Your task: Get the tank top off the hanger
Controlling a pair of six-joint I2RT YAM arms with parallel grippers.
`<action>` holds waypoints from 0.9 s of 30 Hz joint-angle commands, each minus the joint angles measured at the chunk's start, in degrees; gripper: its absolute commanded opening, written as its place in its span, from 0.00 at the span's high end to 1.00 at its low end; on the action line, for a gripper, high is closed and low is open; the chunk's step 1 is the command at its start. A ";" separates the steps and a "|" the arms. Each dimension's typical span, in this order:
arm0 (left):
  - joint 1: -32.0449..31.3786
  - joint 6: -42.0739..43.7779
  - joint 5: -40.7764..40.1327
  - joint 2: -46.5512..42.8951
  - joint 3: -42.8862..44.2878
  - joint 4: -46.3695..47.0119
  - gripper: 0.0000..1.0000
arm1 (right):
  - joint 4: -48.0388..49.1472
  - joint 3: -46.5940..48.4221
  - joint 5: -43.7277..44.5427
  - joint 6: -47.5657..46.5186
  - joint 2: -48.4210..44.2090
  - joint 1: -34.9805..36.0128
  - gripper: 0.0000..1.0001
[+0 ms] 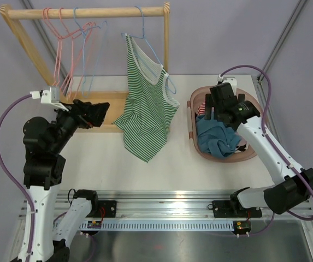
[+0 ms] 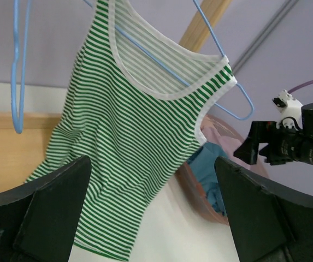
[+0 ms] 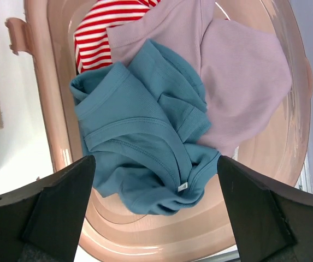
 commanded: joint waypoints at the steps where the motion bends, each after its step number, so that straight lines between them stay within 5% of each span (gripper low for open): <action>1: -0.47 -4.70 4.04 4.97 5.20 4.64 0.01 | 1.98 1.12 -3.06 0.57 -5.02 -0.19 0.01; 6: -7.40 -4.01 -6.23 13.23 15.03 -2.39 0.01 | 6.72 -3.36 -9.49 2.06 -14.77 -0.19 0.00; 10: -20.39 -1.46 -19.95 24.55 28.98 -9.76 0.01 | 8.05 -6.53 -15.72 3.82 -20.05 -0.28 0.00; 14: -27.00 -0.93 -32.51 33.25 38.22 -13.90 0.01 | 7.87 -8.38 -19.95 4.88 -23.91 -0.28 0.01; 27: -32.47 7.58 -48.26 63.23 72.50 -17.86 0.01 | 9.72 -17.25 -33.65 7.25 -32.36 -0.19 0.00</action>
